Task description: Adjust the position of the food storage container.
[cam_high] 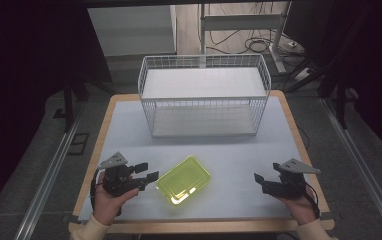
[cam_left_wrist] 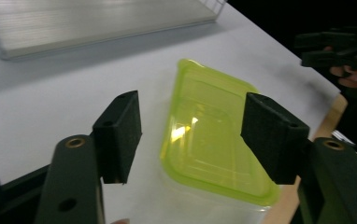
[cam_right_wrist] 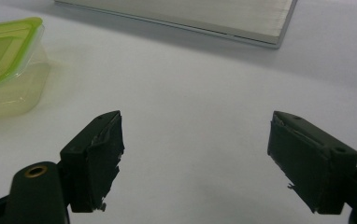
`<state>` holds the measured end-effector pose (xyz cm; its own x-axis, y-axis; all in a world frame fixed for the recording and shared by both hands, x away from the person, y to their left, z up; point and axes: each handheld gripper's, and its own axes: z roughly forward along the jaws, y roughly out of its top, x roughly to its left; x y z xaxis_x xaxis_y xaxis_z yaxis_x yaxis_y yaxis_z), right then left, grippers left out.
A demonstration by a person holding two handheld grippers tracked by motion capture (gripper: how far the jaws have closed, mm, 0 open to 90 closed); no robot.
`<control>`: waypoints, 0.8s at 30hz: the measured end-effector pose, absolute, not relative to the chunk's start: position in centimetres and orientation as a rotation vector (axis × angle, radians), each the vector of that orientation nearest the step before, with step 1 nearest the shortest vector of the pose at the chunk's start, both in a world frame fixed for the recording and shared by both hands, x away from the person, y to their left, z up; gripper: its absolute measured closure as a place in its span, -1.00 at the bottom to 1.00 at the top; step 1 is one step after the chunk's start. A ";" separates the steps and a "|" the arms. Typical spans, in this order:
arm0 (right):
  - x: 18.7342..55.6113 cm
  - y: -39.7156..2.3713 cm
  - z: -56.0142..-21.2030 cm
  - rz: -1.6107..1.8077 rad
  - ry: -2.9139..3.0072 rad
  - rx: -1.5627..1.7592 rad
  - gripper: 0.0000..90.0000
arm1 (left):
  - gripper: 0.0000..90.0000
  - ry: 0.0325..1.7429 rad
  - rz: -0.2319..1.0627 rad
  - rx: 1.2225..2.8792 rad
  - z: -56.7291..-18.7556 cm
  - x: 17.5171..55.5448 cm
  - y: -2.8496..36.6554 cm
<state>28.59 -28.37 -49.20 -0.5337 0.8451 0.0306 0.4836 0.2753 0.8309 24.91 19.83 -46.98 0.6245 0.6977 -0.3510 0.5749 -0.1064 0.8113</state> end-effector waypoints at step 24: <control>28.5 -28.1 -49.3 1.153 2.143 1.184 -0.59 | 0.96 0.838 -0.009 1.980 -47.7 22.7 13.2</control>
<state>28.50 -28.07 -49.31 -0.5415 0.8404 0.0215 0.4813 0.2890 0.8275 22.65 13.19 -47.72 0.7648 0.5520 -0.3323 0.5589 -0.3119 0.7683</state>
